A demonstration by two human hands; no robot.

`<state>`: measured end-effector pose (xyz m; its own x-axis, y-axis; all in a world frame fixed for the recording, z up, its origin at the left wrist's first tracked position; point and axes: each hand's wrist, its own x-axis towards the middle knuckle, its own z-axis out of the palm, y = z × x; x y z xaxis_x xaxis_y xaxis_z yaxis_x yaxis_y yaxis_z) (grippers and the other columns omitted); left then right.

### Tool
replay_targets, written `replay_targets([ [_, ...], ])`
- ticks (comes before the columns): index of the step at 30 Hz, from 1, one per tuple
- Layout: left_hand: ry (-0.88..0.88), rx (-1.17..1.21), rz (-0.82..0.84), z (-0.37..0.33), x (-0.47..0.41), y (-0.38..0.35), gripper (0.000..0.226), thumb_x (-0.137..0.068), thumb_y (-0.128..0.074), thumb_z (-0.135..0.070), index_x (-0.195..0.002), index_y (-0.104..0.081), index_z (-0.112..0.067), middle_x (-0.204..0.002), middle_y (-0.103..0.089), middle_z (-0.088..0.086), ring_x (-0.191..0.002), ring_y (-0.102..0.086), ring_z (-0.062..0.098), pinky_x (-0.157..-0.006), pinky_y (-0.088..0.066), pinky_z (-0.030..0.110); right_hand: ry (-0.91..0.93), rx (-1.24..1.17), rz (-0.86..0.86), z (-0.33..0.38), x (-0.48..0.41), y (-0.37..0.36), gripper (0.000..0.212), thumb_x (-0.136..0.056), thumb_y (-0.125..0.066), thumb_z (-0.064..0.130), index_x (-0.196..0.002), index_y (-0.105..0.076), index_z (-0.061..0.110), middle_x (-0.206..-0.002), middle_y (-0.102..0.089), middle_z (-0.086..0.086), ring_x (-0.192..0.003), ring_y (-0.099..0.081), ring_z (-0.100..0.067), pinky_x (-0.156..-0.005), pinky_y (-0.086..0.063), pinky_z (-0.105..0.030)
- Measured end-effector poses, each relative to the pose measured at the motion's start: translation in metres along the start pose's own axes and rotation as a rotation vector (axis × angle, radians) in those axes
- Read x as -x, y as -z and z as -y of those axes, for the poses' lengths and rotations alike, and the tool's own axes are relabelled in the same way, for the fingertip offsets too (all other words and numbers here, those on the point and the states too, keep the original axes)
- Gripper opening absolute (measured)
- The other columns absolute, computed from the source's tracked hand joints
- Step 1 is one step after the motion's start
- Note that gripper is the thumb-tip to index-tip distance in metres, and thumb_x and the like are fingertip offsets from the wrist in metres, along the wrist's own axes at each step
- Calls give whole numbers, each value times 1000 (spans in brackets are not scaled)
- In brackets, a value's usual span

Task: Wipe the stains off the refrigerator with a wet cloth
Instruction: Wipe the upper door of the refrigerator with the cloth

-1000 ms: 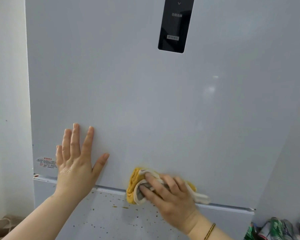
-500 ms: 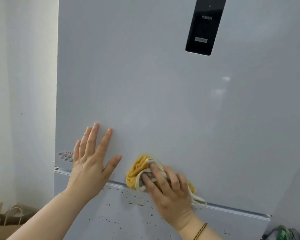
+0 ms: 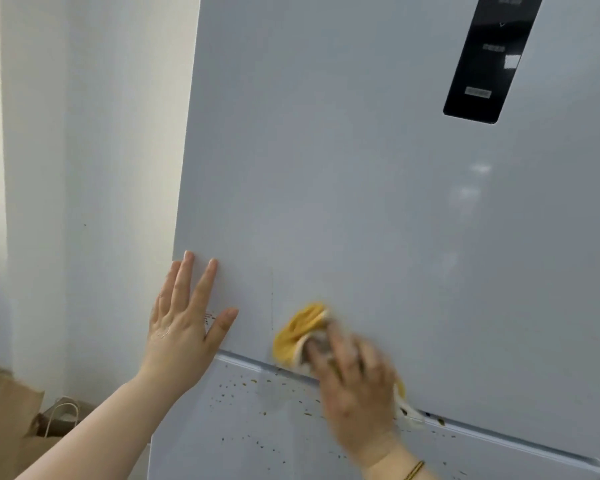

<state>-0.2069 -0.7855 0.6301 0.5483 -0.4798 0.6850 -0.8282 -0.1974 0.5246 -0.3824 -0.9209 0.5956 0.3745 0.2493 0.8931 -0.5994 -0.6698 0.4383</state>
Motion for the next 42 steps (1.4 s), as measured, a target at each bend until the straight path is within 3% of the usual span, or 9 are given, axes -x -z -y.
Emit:
replay_targets([
  [5, -32, 27, 29, 9, -4, 3, 96, -54, 10, -90, -133, 7, -36, -142, 13, -21, -126, 19, -12, -106, 7, 17, 391, -61, 98, -5, -9, -1, 23, -93, -41, 17, -112, -53, 24, -125, -45, 1, -90, -44, -20, -73, -31, -32],
  [8, -57, 149, 8, 14, -2, 5, 85, -63, -6, -88, -132, -7, -39, -141, 4, -25, -128, 8, -14, -107, -1, 20, 182, -9, -8, -26, -69, -1, 33, -84, -49, 16, -116, -50, 24, -123, -43, -1, -91, -41, -23, -72, -29, -35],
  [12, 18, 372, -100, 17, -3, 10, 55, -78, -36, -54, -128, -16, -44, -138, -3, -26, -137, -13, 7, -109, -14, 29, -175, 66, -162, -18, -111, -8, 30, -94, -31, 15, -116, -49, 26, -126, -42, -2, -96, -41, -24, -74, -29, -35],
  [17, 91, 547, -63, 19, -7, 13, 52, -94, -42, -14, -118, -12, -49, -138, -20, -18, -136, -27, 15, -110, -21, 29, 92, -25, 28, 32, -49, -17, 29, -93, -35, 14, -117, -49, 24, -126, -42, -1, -94, -41, -23, -74, -30, -35],
  [22, 126, 664, -96, 19, -9, 17, 47, -79, -37, -33, -116, -16, -53, -134, -28, -19, -123, -33, 2, -102, -25, 22, 288, -70, 88, 29, -55, -17, 31, -92, -33, 11, -111, -54, 25, -127, -43, 1, -92, -42, -22, -73, -29, -32],
  [29, 167, 745, -54, 18, -11, 22, 41, -95, -42, -22, -121, -22, -46, -129, -35, -21, -116, -37, -4, -99, -28, 18, -89, -22, -90, 44, -115, -32, 32, -85, -43, 13, -114, -49, 26, -127, -42, -1, -95, -42, -24, -75, -30, -35],
  [32, 194, 812, -48, 22, -13, 27, 41, -78, -34, -36, -113, -24, -54, -125, -41, -23, -115, -41, -7, -91, -29, 7, 39, -68, 1, 75, -79, -37, 34, -92, -28, 9, -115, -48, 23, -127, -41, -2, -94, -41, -25, -73, -30, -35],
  [36, 185, 826, -5, 28, -16, 34, 42, -77, -34, -39, -111, -22, -60, -123, -47, -21, -113, -46, -4, -98, -29, 21, 276, -84, 152, 100, -36, -41, 33, -88, -29, 10, -112, -47, 24, -127, -41, 1, -95, -42, -23, -76, -29, -32],
  [42, 172, 852, 5, 32, -18, 34, 39, -82, -39, -40, -114, -26, -57, -120, -48, -24, -99, -49, -22, -88, -36, 5, 140, -144, 61, 96, -86, -45, 41, -94, -14, 9, -109, -50, 22, -124, -52, 1, -94, -41, -23, -74, -29, -32],
])
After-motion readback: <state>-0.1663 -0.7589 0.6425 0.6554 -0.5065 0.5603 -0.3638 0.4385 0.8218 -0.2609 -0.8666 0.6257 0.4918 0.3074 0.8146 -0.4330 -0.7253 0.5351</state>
